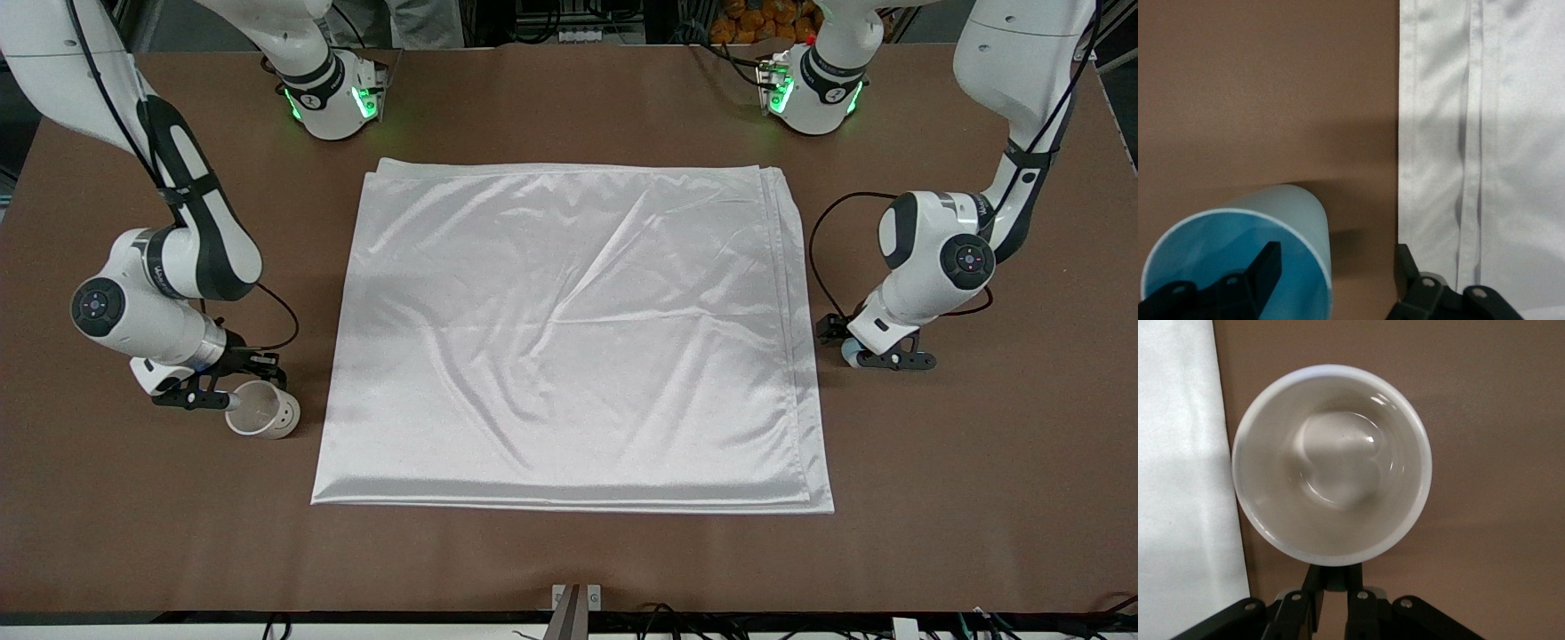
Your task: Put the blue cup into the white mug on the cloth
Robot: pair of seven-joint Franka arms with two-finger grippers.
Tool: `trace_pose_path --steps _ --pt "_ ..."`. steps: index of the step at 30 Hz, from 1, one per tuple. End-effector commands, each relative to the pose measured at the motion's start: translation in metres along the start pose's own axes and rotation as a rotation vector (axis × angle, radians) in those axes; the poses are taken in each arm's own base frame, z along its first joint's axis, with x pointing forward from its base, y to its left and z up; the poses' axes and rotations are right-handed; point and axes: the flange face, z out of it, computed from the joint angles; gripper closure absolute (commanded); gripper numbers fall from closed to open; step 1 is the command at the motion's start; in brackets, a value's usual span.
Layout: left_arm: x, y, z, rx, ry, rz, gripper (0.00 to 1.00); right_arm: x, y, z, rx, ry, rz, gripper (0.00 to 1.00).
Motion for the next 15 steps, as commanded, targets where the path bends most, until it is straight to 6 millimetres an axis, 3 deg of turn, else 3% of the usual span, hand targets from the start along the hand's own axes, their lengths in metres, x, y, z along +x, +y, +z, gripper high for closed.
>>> trace_pose_path --steps 1,7,12,15 --pt "0.004 -0.002 -0.002 0.013 0.014 0.015 0.52 0.004 -0.011 -0.017 -0.010 0.019 -0.017 1.00" --pt "0.004 -0.003 -0.002 0.014 0.014 0.019 0.96 0.005 -0.034 -0.047 -0.019 0.009 -0.050 1.00" --pt "0.005 -0.004 -0.003 0.015 0.016 0.024 1.00 0.008 -0.049 -0.068 -0.021 -0.015 -0.068 1.00" --pt "0.005 -0.004 -0.003 0.015 0.017 0.024 1.00 0.009 -0.069 -0.081 -0.014 -0.004 -0.071 1.00"
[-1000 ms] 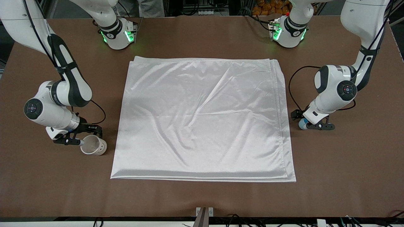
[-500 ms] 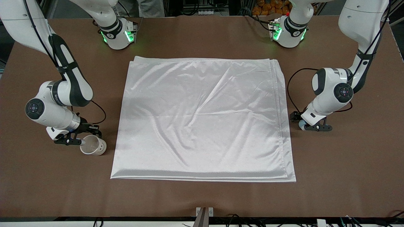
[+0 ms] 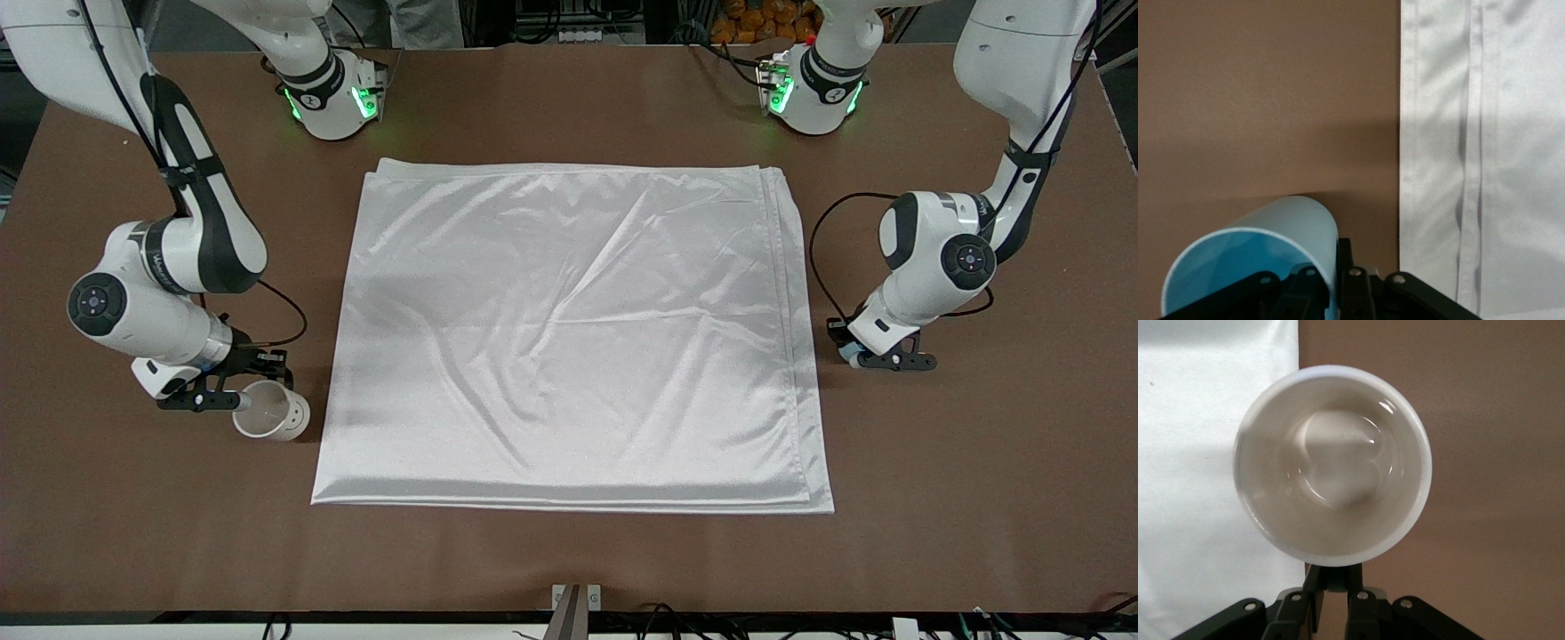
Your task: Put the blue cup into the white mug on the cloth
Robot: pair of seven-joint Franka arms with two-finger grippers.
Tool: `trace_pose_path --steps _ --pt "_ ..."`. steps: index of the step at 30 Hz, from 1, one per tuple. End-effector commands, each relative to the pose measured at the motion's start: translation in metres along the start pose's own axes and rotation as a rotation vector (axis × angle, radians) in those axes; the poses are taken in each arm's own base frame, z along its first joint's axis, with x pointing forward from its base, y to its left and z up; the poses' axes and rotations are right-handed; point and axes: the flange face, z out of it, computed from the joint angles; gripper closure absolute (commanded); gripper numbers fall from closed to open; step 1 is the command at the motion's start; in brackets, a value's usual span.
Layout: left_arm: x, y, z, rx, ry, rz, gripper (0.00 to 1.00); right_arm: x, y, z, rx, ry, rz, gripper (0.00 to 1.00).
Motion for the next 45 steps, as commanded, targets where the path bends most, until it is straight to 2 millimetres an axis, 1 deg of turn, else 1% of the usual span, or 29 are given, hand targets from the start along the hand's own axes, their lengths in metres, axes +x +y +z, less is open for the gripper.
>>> trace_pose_path --steps 1,3,7,12,15,17,20,24,26,27,30,33,35,38,42,45 --pt "0.003 -0.002 -0.001 0.011 0.012 0.023 1.00 0.001 -0.032 -0.029 -0.009 0.013 -0.001 1.00" --pt "0.003 -0.003 -0.002 0.012 0.012 0.021 1.00 0.001 -0.054 -0.035 -0.011 0.025 -0.008 1.00" --pt "0.005 -0.004 -0.008 0.013 0.022 0.020 1.00 -0.002 -0.103 -0.041 -0.012 0.042 0.018 1.00" --pt "0.009 -0.004 -0.027 0.017 0.045 0.021 1.00 -0.008 -0.164 -0.048 -0.008 0.064 0.034 1.00" --pt "0.012 -0.006 -0.044 0.022 0.054 0.023 1.00 -0.014 -0.199 -0.050 0.001 0.072 0.051 1.00" --pt "0.016 -0.007 -0.058 0.024 0.057 0.021 1.00 -0.019 -0.224 -0.047 0.005 0.071 0.060 1.00" --pt "0.023 -0.009 -0.080 0.028 0.066 0.018 1.00 -0.031 -0.271 -0.041 0.012 0.071 0.062 1.00" --pt "0.032 -0.011 -0.109 0.033 0.073 0.013 1.00 -0.043 -0.327 -0.033 0.027 0.080 0.078 1.00" --pt "0.036 -0.011 -0.124 0.036 0.072 0.010 1.00 -0.051 -0.357 -0.035 0.036 0.081 0.072 1.00" --pt "0.038 -0.012 -0.132 0.037 0.076 0.010 1.00 -0.057 -0.368 -0.035 0.040 0.081 0.076 1.00" --pt "0.041 -0.014 -0.155 0.041 0.090 0.006 1.00 -0.076 -0.400 -0.030 0.044 0.078 0.072 1.00" --pt "0.040 -0.014 -0.172 0.044 0.104 0.005 1.00 -0.086 -0.427 -0.027 0.056 0.077 0.043 1.00" --pt "0.038 -0.014 -0.185 0.046 0.119 0.003 1.00 -0.095 -0.444 -0.021 0.056 0.074 0.016 1.00" --pt "0.034 -0.013 -0.198 0.049 0.114 0.001 1.00 -0.111 -0.472 -0.009 0.056 0.070 -0.030 1.00" --pt "0.033 -0.008 -0.212 0.049 0.118 0.001 1.00 -0.122 -0.497 0.005 0.061 0.060 -0.056 1.00" --pt "0.034 0.001 -0.220 0.048 0.116 0.011 1.00 -0.129 -0.512 0.021 0.057 0.054 -0.078 1.00"
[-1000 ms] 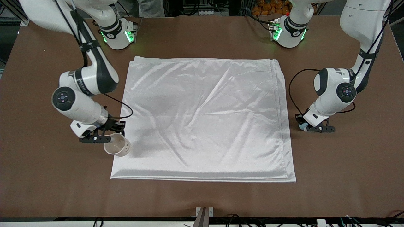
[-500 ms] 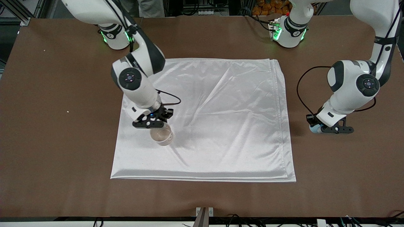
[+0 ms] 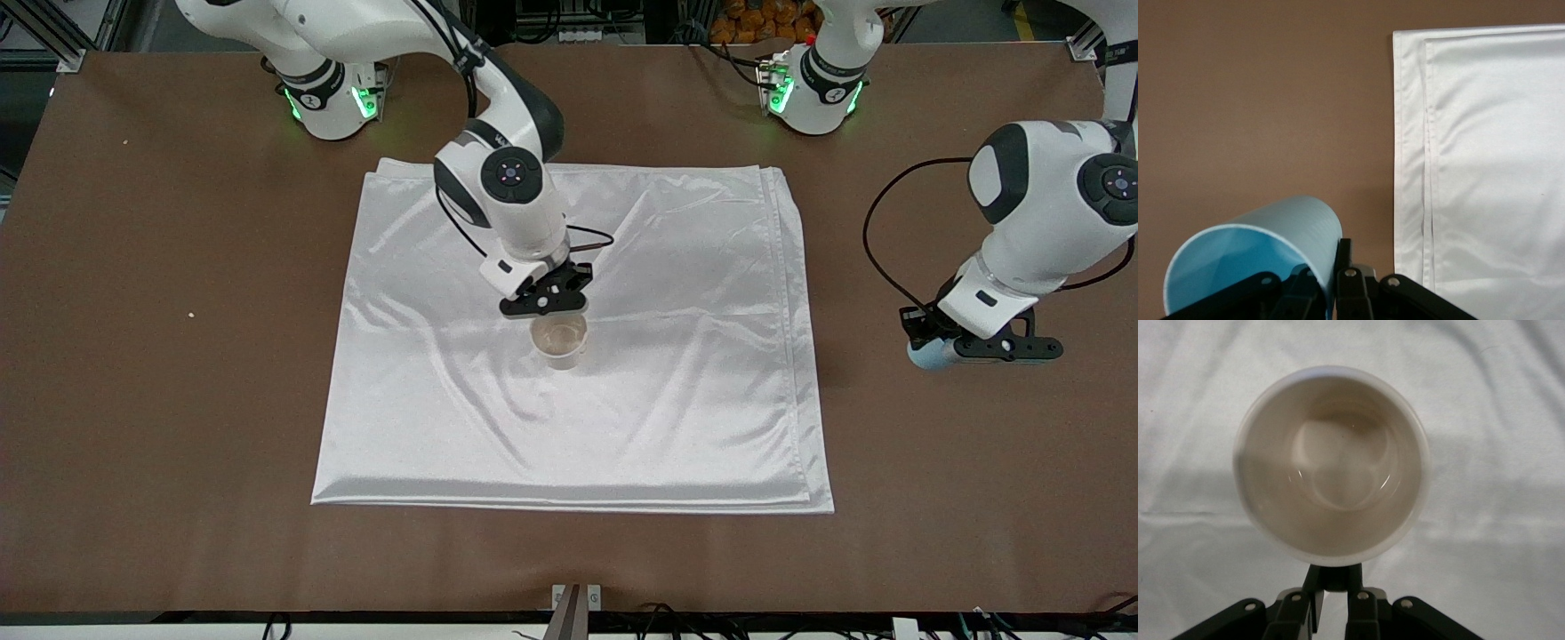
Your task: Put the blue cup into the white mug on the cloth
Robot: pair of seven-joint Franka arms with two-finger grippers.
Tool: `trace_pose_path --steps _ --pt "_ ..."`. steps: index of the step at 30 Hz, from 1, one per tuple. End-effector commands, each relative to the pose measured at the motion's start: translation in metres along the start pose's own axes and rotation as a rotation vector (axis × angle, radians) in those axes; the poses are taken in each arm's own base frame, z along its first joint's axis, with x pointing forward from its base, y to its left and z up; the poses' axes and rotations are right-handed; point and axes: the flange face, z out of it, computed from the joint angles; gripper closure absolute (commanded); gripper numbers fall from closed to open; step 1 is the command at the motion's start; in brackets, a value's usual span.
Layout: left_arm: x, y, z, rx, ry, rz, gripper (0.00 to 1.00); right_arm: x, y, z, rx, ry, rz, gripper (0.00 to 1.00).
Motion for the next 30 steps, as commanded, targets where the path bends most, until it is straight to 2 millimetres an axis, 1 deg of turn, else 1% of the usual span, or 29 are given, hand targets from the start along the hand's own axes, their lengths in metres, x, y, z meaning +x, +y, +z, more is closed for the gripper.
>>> trace_pose_path --steps 1,5,9,12,14,16,17,18,19,20,22,24,26,28,30 --pt "0.000 0.014 -0.020 0.012 -0.003 0.030 1.00 -0.002 -0.030 0.027 -0.008 0.003 -0.023 1.00" --pt "0.000 0.030 -0.026 0.008 0.005 0.035 1.00 -0.012 -0.042 0.042 -0.014 -0.006 -0.046 1.00" --pt "0.001 0.052 -0.031 0.000 0.013 0.071 1.00 -0.019 -0.049 0.054 -0.021 0.007 -0.076 1.00" --pt "0.002 0.068 -0.034 -0.008 0.017 0.094 1.00 -0.022 -0.051 0.063 -0.025 0.008 -0.086 1.00" --pt "0.004 0.074 -0.036 -0.012 0.016 0.101 1.00 -0.023 -0.051 0.067 -0.034 0.009 -0.096 1.00" --pt "0.006 0.083 -0.036 -0.018 0.015 0.107 1.00 -0.022 -0.050 0.067 -0.042 0.017 -0.105 1.00" --pt "0.008 0.089 -0.038 -0.022 0.020 0.110 1.00 -0.022 -0.050 0.067 -0.043 0.016 -0.105 0.88" --pt "0.009 0.094 -0.041 -0.025 0.026 0.110 1.00 -0.022 -0.050 0.068 -0.041 0.014 -0.097 0.63" --pt "0.010 0.099 -0.041 -0.029 0.025 0.107 1.00 -0.022 -0.049 0.068 -0.042 0.013 -0.095 0.26" --pt "0.011 0.104 -0.038 -0.033 0.017 0.107 1.00 -0.021 -0.049 0.065 -0.040 0.016 -0.094 0.00" --pt "0.012 0.117 -0.039 -0.041 0.015 0.116 1.00 -0.018 -0.046 0.061 -0.039 0.017 -0.087 0.00" --pt "0.012 0.131 -0.034 -0.050 0.004 0.110 1.00 -0.016 -0.045 0.058 -0.039 0.019 -0.084 0.00" --pt "0.013 0.144 -0.034 -0.060 0.003 0.090 1.00 -0.013 -0.044 0.050 -0.037 0.027 -0.083 0.00" --pt "0.014 0.162 -0.031 -0.076 -0.002 0.079 1.00 -0.010 -0.041 0.046 -0.035 0.030 -0.077 0.00" --pt "0.014 0.179 -0.026 -0.092 -0.014 0.071 1.00 -0.005 -0.038 0.035 -0.033 0.037 -0.069 0.00"
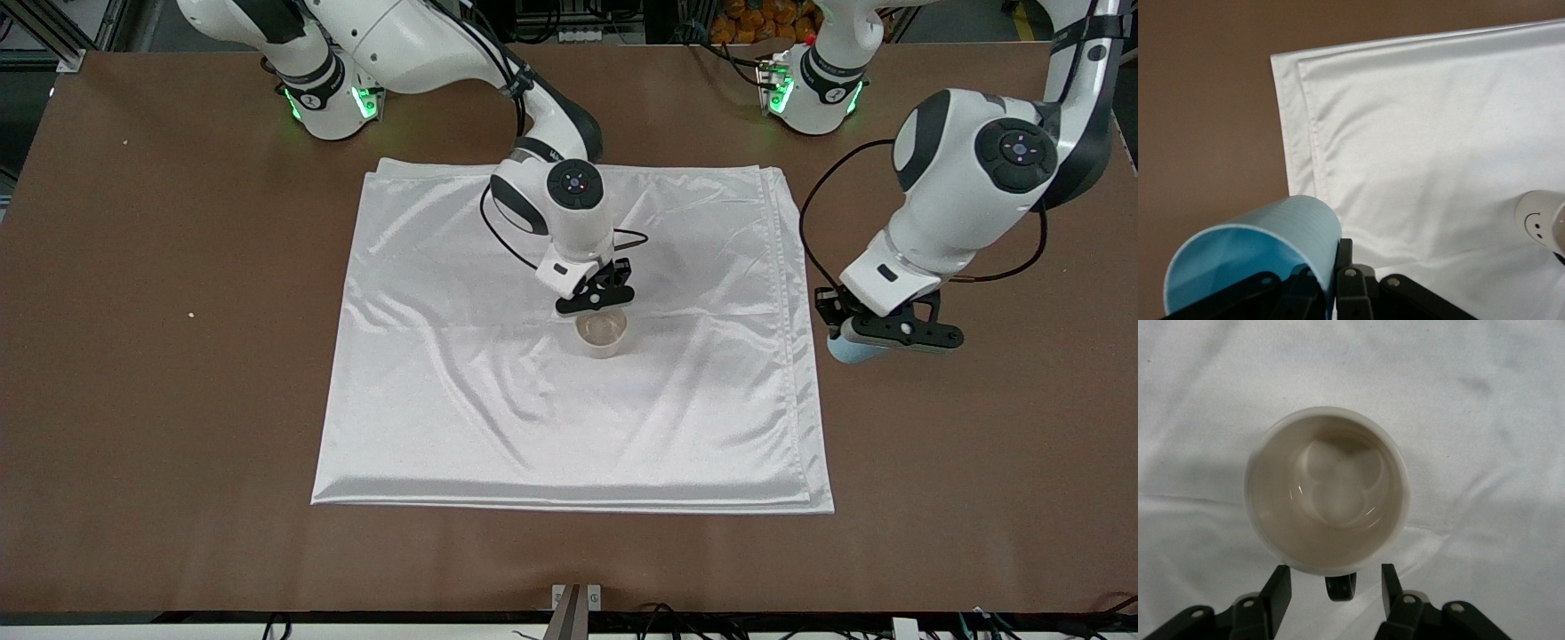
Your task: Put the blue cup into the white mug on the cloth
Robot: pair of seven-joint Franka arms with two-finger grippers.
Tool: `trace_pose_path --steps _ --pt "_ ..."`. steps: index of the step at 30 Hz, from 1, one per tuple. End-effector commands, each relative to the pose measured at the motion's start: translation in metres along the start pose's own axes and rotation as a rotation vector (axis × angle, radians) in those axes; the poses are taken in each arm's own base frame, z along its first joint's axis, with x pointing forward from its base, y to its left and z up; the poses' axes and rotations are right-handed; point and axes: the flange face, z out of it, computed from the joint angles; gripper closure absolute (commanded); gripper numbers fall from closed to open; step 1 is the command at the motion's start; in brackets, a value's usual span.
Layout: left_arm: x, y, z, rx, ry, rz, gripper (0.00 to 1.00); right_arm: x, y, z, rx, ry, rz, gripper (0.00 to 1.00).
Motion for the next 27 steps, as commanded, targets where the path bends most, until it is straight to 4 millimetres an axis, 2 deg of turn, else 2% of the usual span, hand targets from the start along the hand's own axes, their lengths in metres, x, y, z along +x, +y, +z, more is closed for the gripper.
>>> trace_pose_path --steps 1,5,10,14,18,20,27 --pt "0.014 0.041 0.012 -0.031 -0.027 -0.039 1.00 0.012 0.006 -0.035 -0.004 0.030 0.025 0.00" --pt "0.019 0.068 0.019 -0.043 -0.030 -0.059 1.00 0.019 0.017 -0.079 -0.018 0.026 0.046 0.00" --pt "0.023 0.107 0.029 -0.034 -0.024 -0.092 1.00 0.014 0.033 -0.148 -0.049 0.011 0.067 0.00" --pt "0.026 0.134 0.034 -0.062 -0.028 -0.113 1.00 0.015 0.060 -0.200 -0.070 0.002 0.103 0.00" --pt "0.027 0.158 0.045 -0.088 -0.084 -0.155 1.00 0.008 0.076 -0.239 -0.083 -0.003 0.125 0.00" --pt "0.027 0.173 0.048 -0.097 -0.100 -0.172 1.00 0.009 0.089 -0.252 -0.093 -0.007 0.141 0.00" --pt "0.009 0.233 0.071 -0.123 -0.150 -0.223 1.00 0.013 0.133 -0.302 -0.103 0.015 0.198 0.00"
